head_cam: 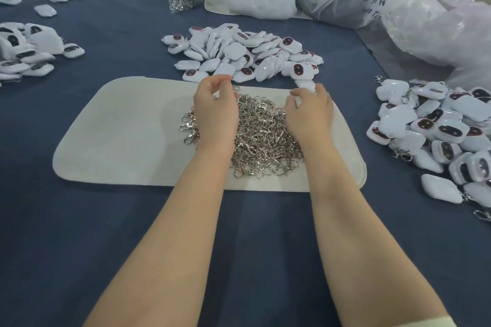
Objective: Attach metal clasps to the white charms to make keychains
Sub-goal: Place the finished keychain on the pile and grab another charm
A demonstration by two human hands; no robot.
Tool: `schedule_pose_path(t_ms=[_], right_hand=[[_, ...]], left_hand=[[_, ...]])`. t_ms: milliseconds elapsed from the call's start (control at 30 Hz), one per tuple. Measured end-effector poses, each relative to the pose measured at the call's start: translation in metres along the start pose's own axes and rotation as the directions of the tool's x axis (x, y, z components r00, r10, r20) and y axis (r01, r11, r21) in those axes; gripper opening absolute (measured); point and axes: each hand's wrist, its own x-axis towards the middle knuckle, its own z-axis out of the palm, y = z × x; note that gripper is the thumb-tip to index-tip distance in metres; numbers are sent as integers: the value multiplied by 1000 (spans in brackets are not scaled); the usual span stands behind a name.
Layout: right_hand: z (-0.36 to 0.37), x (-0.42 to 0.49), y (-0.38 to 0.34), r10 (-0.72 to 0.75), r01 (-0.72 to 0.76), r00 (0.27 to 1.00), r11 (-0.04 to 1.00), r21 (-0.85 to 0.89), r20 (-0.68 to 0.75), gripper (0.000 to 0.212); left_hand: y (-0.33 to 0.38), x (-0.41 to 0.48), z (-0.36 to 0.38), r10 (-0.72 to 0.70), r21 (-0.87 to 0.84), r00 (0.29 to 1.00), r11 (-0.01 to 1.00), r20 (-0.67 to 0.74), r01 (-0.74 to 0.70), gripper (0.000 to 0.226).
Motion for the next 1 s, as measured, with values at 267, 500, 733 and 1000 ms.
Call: schedule_pose_path(t_ms=[267, 500, 733, 1000], right_hand=[[9, 18, 1, 78, -57, 988, 986, -156, 130, 46], [7, 4, 3, 57, -58, 998, 992, -109, -6, 37], [7, 10, -1, 119, -110, 989, 988, -111, 85, 43], [9, 9, 2, 70, -70, 998, 991, -117, 1, 39]], left_hand=[[0, -1, 1, -5, 9, 1000, 1000, -1, 5, 21], [-1, -3, 2, 0, 21, 1000, 1000, -7, 0, 21], [1, -5, 3, 24, 6, 1000, 1000, -6, -24, 24], [2, -6, 2, 24, -12, 1000, 1000, 6, -23, 26]])
